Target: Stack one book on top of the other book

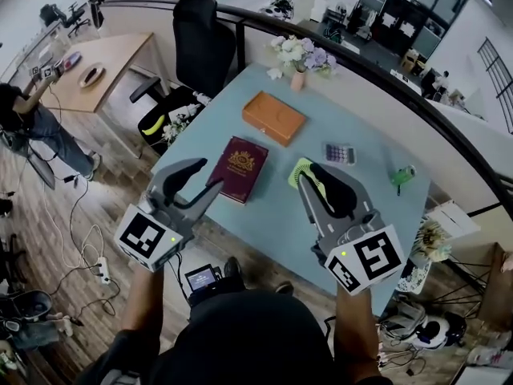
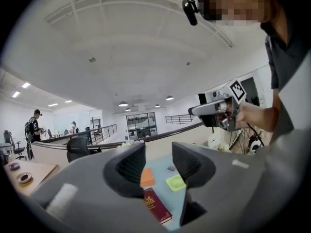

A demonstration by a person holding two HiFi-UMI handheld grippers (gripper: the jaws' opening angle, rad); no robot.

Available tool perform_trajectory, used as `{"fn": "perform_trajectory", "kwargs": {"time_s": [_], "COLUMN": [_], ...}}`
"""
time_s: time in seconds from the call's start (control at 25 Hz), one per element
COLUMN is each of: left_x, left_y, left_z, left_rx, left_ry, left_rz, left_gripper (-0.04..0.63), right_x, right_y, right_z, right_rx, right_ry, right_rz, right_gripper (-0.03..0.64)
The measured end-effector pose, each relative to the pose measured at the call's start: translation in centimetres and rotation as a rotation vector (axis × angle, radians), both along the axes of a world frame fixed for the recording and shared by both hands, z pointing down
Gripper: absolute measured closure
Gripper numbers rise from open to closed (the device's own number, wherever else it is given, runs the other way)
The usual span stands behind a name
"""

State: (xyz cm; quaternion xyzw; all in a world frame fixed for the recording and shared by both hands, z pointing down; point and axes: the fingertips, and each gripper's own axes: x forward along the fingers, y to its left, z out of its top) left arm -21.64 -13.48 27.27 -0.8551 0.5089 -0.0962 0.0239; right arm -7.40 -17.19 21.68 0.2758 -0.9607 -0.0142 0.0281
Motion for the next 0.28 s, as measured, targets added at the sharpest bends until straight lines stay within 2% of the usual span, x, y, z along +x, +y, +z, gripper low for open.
{"fn": "perform_trajectory", "kwargs": {"time_s": [0.28], "left_x": [1.5], "left_y": [1.8], "left_z": [1.1], "left_rx": [-0.042], "left_ry": [0.006], "left_rz": [-0.01], "left_gripper": [0.373], "right_x": [2.5], "right_y": [1.2], "right_z": [0.1], "right_rx": [-0.014], "right_ry": [0.003], "right_rz": [0.018], "right_gripper": [0.537]}}
